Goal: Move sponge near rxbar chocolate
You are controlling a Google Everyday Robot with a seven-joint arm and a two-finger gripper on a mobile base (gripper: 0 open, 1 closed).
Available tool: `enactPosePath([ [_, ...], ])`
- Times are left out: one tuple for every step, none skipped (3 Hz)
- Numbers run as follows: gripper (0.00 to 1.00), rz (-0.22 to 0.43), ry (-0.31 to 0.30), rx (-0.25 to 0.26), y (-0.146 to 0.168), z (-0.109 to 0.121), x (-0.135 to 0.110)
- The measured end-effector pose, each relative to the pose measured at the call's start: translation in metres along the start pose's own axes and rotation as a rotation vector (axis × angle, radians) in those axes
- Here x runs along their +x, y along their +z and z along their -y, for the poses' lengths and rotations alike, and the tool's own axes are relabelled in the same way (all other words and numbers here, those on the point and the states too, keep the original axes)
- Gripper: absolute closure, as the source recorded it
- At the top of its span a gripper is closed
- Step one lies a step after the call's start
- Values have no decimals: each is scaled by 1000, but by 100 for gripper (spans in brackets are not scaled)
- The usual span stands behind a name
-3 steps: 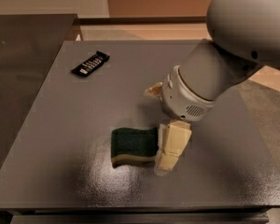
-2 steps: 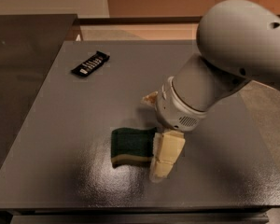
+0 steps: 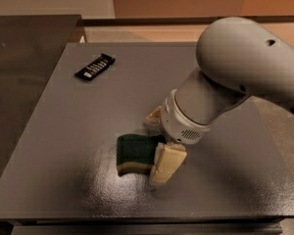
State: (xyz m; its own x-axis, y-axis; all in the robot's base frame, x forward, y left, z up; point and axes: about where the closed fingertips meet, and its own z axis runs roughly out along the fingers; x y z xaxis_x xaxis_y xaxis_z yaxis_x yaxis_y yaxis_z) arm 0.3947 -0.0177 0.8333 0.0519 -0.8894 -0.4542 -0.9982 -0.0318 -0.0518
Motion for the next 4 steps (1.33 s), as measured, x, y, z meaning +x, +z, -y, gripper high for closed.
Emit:
enactPosePath([
  [46, -2, 3, -2, 0, 2, -2],
  [68, 7, 8, -2, -11, 9, -11],
  [92, 20, 24, 11, -28, 33, -33],
  [100, 22, 58, 31, -35, 71, -58],
])
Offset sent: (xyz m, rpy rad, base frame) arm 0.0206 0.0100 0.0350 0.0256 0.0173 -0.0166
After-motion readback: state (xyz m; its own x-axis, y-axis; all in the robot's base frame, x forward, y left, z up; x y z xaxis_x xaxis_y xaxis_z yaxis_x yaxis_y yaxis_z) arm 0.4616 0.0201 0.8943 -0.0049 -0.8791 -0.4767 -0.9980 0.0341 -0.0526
